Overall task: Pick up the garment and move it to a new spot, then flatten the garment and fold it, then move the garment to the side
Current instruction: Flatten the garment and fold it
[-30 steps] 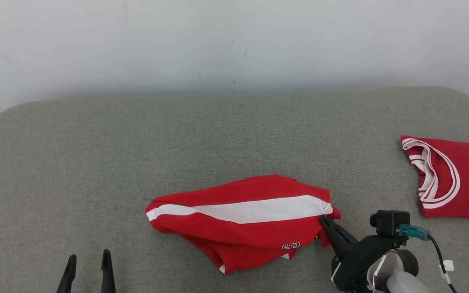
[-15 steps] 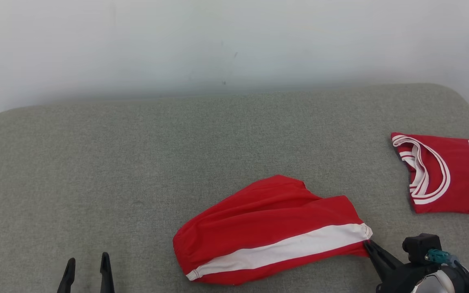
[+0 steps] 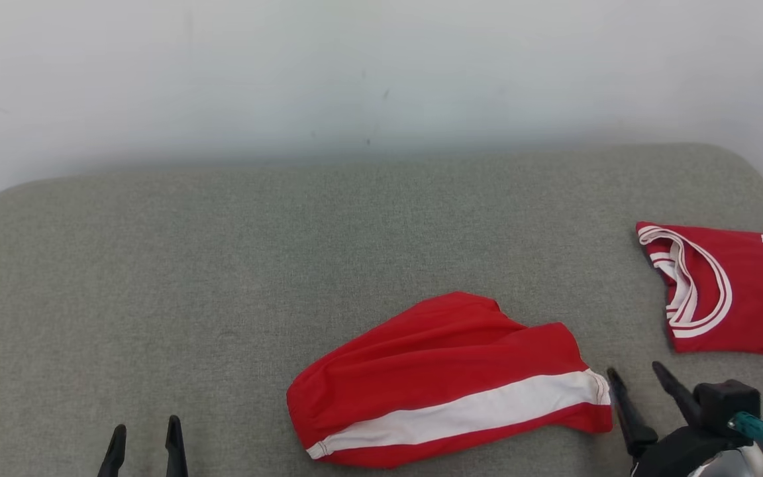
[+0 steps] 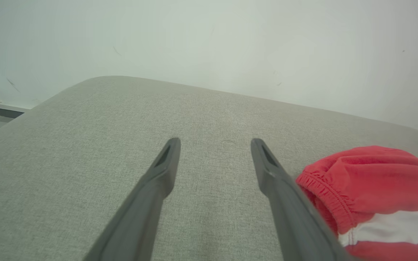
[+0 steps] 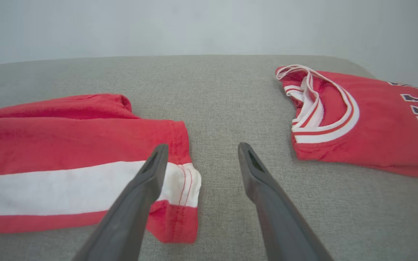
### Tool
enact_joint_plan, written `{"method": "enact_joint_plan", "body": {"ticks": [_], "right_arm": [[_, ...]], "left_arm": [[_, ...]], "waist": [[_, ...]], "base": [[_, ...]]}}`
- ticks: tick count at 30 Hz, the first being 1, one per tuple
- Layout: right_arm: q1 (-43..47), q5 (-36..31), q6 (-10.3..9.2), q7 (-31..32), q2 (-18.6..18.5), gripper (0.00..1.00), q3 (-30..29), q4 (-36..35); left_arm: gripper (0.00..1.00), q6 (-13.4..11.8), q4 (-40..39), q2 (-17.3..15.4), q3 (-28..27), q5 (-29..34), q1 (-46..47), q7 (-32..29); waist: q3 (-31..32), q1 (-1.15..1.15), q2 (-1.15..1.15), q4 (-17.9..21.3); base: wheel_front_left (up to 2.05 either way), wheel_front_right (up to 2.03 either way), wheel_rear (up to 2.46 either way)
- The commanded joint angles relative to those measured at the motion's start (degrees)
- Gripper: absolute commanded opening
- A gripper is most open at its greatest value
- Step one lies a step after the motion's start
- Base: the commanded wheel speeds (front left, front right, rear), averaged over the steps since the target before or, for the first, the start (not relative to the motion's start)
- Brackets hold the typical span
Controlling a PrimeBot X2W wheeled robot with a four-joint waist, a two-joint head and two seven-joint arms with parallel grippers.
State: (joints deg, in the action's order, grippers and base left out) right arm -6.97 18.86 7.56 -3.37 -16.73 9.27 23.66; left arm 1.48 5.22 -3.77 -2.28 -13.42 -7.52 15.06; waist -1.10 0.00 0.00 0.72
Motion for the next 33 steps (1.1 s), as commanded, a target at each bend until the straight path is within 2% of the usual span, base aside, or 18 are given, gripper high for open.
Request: {"method": "enact_joint_plan", "body": {"ticks": [1,7,11,19,33], "right_arm": [[1.03,-1.14,-0.14,-1.95,0.75,1.0,-1.44,-1.07],[2.51,-5.95,-0.14,-8.92,2.85,1.0,-5.88,-5.61],[3.4,-7.86,-0.14,-10.75,4.57,1.0,-7.96,-7.11],[4.27,-9.91,-0.14,-11.67,6.62,1.0,-7.31,-7.95],[4.64,-9.13,-0.14,-11.87,6.56,1.0,-6.05,-6.76]], "left_arm": [[1.0,-0.1,-0.03,0.25,-0.27,0.38,-0.88,0.09],[1.0,0.38,-0.4,0.51,-0.49,0.44,-1.6,0.09],[1.0,0.29,-1.32,0.66,-0.48,0.9,-1.87,0.08],[1.0,0.62,-0.49,0.8,0.17,1.2,-2.9,0.08],[1.0,0.68,1.58,0.88,0.83,0.46,-4.25,0.06]], "waist": [[1.15,0.0,0.0,0.18],[2.6,0.0,0.0,1.05],[3.67,0.0,0.0,1.35],[5.5,0.0,0.0,1.67],[7.1,0.0,0.0,2.39]], "base": [[0.0,0.0,0.0],[0.0,0.0,0.0],[0.0,0.0,0.0],[0.0,0.0,0.0],[0.0,0.0,0.0]]}}
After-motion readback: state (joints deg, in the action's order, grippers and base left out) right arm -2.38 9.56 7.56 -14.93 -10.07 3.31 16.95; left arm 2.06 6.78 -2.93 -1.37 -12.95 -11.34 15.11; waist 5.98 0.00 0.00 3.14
